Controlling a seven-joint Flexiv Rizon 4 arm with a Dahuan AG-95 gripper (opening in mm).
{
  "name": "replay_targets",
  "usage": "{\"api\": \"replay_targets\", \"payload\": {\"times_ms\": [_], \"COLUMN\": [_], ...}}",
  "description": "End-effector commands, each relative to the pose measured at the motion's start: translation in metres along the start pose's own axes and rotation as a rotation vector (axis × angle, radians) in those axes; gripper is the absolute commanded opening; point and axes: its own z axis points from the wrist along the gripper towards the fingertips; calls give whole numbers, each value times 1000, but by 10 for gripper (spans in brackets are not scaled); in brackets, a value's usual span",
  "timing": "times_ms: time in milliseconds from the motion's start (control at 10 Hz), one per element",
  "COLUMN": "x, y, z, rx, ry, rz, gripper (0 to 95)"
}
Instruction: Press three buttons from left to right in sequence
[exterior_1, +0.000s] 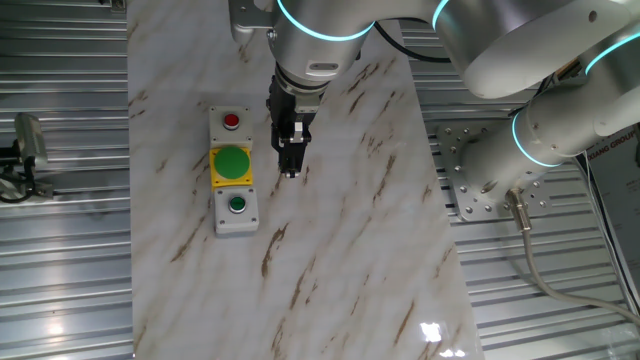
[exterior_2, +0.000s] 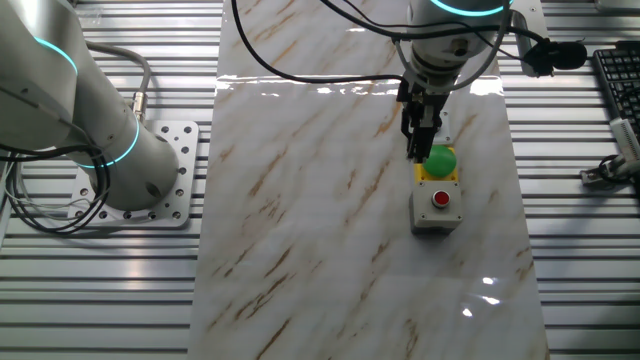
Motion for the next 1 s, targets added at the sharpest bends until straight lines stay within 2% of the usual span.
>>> {"api": "replay_targets", "payload": {"times_ms": [100, 200, 600, 1000], "x": [0, 0, 0, 0], "y": [0, 0, 0, 0], "z": [0, 0, 0, -1], "rx": [42, 21, 40, 38], "ry": [237, 235, 247, 249], "rz": [-213, -197, -183, -169], "gripper": [0, 0, 0, 0]}}
